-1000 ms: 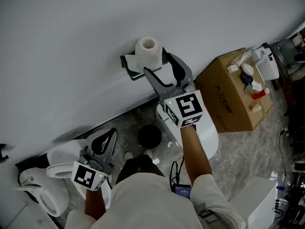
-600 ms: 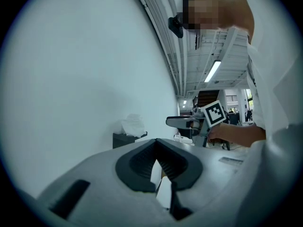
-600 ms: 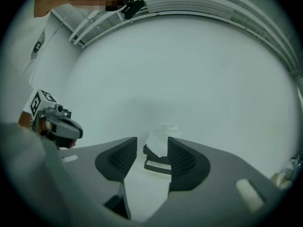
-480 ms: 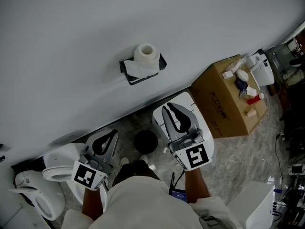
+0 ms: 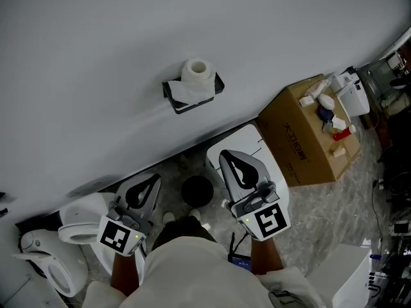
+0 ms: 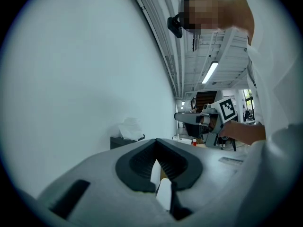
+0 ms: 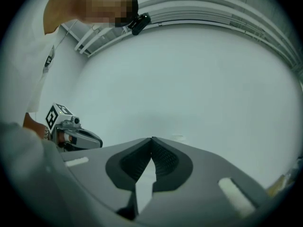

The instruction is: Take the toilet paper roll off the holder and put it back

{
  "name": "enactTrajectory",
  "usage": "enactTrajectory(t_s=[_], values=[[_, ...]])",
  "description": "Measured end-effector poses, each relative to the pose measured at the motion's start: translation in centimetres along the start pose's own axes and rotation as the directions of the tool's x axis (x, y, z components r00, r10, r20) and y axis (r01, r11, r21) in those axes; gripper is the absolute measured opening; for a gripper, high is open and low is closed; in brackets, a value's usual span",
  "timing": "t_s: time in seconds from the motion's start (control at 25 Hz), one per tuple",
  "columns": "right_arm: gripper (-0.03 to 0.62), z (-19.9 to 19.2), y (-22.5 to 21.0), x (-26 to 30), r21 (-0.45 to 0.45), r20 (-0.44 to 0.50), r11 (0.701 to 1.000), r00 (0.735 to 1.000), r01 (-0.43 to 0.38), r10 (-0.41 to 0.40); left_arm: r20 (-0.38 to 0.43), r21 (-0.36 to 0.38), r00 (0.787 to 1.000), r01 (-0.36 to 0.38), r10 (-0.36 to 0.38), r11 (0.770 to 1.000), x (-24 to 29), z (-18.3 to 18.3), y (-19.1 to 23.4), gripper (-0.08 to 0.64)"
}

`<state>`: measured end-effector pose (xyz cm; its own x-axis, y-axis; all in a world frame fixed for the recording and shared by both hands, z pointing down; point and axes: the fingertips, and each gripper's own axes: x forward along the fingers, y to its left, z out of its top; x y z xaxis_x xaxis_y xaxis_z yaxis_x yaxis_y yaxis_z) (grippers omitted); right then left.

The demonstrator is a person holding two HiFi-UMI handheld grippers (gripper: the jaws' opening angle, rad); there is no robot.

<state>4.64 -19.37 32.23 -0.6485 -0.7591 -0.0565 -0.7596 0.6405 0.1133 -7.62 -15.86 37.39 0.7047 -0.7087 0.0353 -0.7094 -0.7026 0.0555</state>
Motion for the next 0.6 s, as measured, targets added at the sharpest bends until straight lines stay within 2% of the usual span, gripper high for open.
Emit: enactTrajectory(t_s=[0.2, 0.36, 0.6], values=[[-0.002, -0.6, 0.7, -0.5, 0.008, -0.018, 1.0, 1.0, -0.016, 0.016, -0.019, 0.025, 1.0, 0.018, -0.017, 1.0, -0.4, -0.6, -0.4, 0.006], [-0.002, -1.6, 0.9, -0.7, 0.02, -0.055, 0.999, 0.998, -0.026, 0.027, -0.014, 0.015, 1.0, 0.014, -0.014, 1.0, -0.4, -0.5, -0.5, 0.006], [0.0, -1.4, 0.9, -0.7, 0.02, -0.051, 0.999, 0.998, -0.028, 0.029, -0.005, 0.014, 1.0, 0.014, -0.014, 1.0, -0.4, -0.3, -0.5, 0.006]])
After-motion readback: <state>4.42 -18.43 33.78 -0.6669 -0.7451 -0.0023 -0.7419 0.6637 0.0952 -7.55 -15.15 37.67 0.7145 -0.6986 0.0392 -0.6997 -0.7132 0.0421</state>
